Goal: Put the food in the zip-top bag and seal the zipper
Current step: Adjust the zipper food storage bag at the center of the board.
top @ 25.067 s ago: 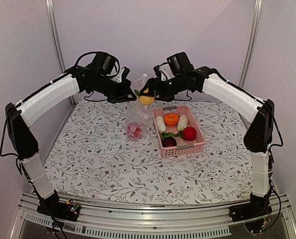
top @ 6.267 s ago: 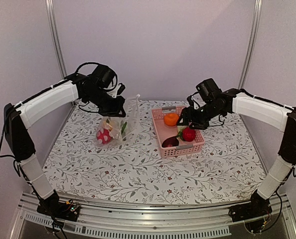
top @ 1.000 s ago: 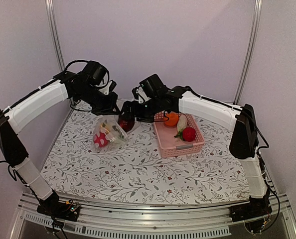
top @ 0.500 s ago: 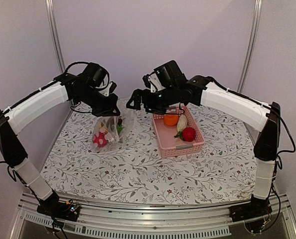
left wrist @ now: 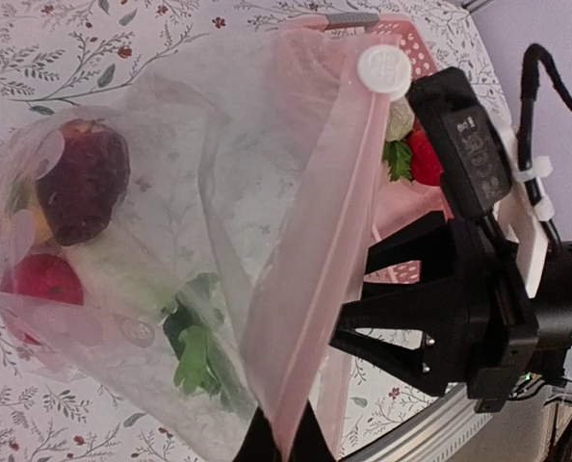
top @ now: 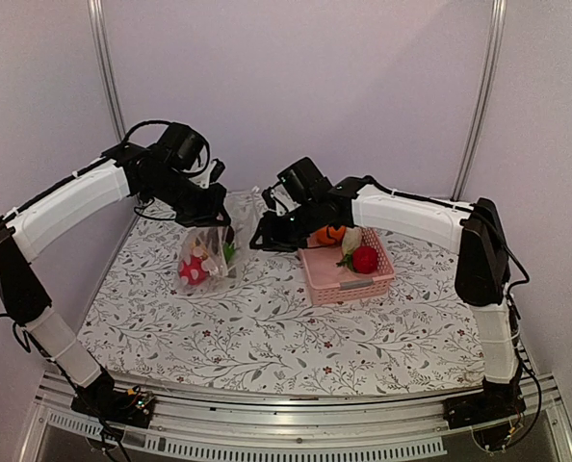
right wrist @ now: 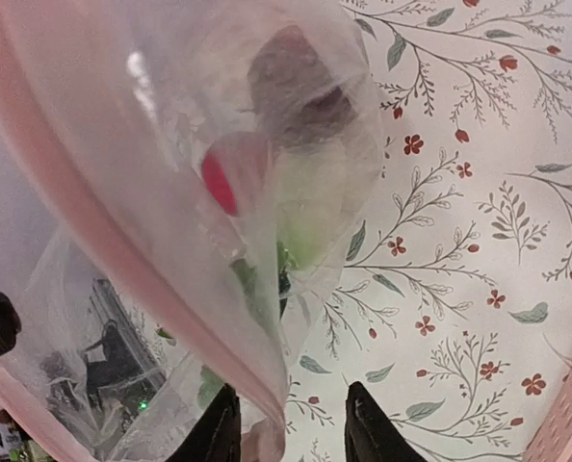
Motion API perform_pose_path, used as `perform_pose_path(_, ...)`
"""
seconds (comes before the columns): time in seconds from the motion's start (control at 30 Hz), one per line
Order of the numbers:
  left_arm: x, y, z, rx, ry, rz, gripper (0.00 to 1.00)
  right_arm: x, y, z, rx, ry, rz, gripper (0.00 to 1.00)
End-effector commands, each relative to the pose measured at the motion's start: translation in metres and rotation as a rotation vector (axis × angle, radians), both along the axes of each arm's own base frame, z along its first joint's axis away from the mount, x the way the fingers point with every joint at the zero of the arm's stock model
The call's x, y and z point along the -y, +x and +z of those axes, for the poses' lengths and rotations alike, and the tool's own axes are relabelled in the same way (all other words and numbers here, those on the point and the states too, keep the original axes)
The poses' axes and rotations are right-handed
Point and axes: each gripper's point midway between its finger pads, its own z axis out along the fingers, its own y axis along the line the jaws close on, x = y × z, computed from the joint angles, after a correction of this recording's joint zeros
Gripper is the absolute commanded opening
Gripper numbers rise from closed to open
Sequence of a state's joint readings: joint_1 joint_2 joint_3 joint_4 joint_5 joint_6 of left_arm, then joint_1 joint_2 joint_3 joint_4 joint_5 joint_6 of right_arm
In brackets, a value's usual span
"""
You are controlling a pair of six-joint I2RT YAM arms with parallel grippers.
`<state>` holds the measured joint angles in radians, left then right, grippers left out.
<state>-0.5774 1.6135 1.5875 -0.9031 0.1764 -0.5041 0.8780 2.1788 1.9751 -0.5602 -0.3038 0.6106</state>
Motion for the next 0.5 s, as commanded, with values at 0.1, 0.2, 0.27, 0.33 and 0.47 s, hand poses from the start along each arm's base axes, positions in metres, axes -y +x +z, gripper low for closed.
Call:
perform_pose_path(0.1,-0.009,-0.011,-0.006,-0.022,0.044,-0.002,0.3,0.008,0.005,0.016,-0.011,0.042,0.007,0.07)
perform_pose_path(0.2,-0.01,-0.013,-0.012,-0.042,0.047,0.004,0.3,0.019,-0.004,0.032,-0.005,0.045,0.011,0.04)
perform_pose_path(0.27,-0.009,-0.016,-0.017,-0.057,0.047,-0.001,0.25,0.025,-0.009,0.04,-0.003,0.04,0.015,0.0)
perform_pose_path(0.33,-0.008,-0.016,-0.02,-0.061,0.052,-0.003,0.12,0.036,-0.012,0.052,0.018,0.019,0.007,0.0)
perform_pose_path(0.47,-0.009,-0.009,-0.014,-0.025,0.063,0.001,0.0,0.052,-0.013,0.061,0.02,-0.014,-0.009,0.0)
